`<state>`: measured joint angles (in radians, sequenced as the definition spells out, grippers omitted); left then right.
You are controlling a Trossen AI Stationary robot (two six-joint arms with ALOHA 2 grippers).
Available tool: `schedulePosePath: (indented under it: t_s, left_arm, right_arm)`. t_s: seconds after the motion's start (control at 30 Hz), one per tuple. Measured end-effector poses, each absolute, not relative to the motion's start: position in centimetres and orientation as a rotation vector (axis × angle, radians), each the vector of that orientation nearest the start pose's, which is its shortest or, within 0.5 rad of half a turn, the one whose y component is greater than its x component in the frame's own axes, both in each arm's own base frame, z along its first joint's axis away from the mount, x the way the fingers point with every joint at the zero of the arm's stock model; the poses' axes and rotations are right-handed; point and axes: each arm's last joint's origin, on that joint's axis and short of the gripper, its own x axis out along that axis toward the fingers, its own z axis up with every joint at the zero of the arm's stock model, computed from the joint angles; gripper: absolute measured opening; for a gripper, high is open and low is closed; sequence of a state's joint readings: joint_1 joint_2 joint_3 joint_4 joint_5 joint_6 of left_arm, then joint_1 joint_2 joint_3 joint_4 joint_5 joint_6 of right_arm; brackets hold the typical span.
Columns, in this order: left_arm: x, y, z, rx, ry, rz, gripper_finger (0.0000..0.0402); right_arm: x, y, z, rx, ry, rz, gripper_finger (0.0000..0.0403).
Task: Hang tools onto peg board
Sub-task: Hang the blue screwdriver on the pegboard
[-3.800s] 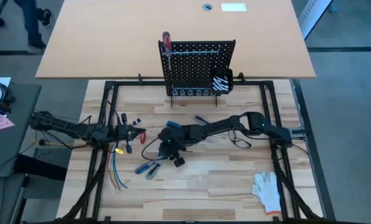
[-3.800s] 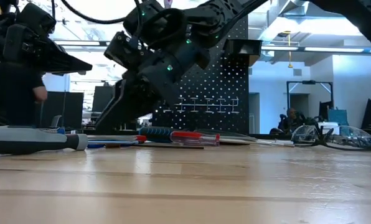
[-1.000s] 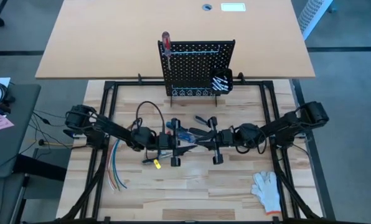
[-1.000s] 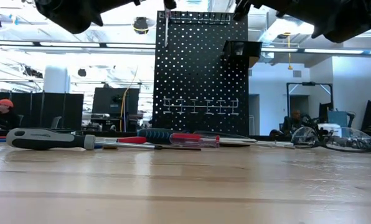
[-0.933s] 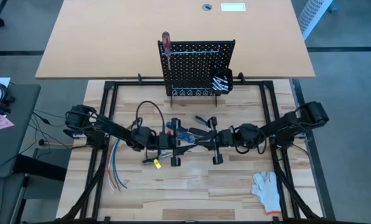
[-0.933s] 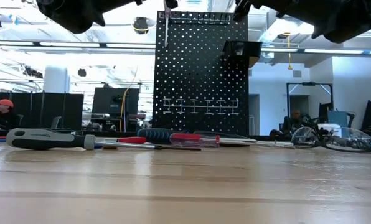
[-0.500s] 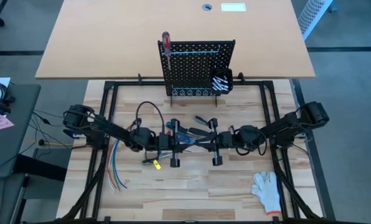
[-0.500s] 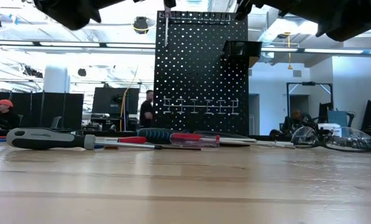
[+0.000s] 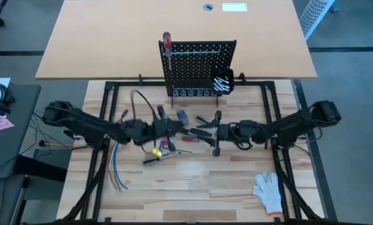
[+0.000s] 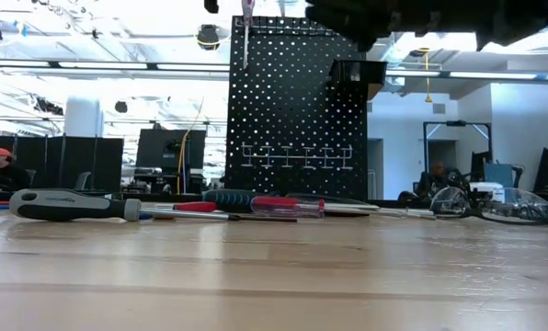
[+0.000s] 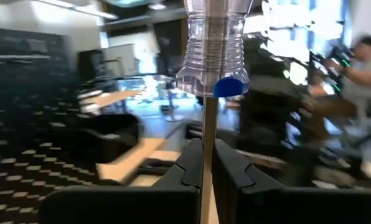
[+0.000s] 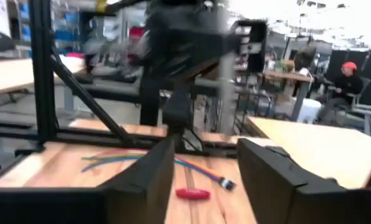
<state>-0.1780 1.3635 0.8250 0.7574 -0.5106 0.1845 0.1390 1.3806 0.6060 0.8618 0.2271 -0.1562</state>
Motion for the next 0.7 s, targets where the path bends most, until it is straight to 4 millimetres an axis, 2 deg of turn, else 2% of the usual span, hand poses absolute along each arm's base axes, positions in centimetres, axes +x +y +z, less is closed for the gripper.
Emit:
schedulePosePath:
  t_s: [0.13, 0.33, 0.47, 0.57, 0.7]
  left_arm:
    - [28.9, 0.3, 33.4, 0.038, -0.137, 0.479, 0.0003]
    - [29.1, 6.2, 37.9, 0.000, -0.031, 0.618, 0.0003]
    - [29.1, 9.0, 39.8, -0.012, 0.001, 0.709, 0.0003]
    - [29.2, 10.5, 40.8, -0.022, -0.005, 0.753, 0.0003]
    - [29.7, 12.0, 41.1, -0.041, 0.017, 0.786, 0.0003]
  right_arm:
    - [26.9, 3.0, 25.7, -0.139, -0.079, -0.109, 0.0214]
    - [26.4, 3.5, 26.1, -0.142, -0.077, -0.087, 0.0209]
    - [26.4, 3.5, 25.9, -0.145, -0.059, -0.085, 0.0202]
    - [26.4, 3.5, 25.8, -0.146, -0.049, -0.085, 0.0198]
    - [26.4, 3.6, 25.8, -0.146, -0.049, -0.080, 0.0195]
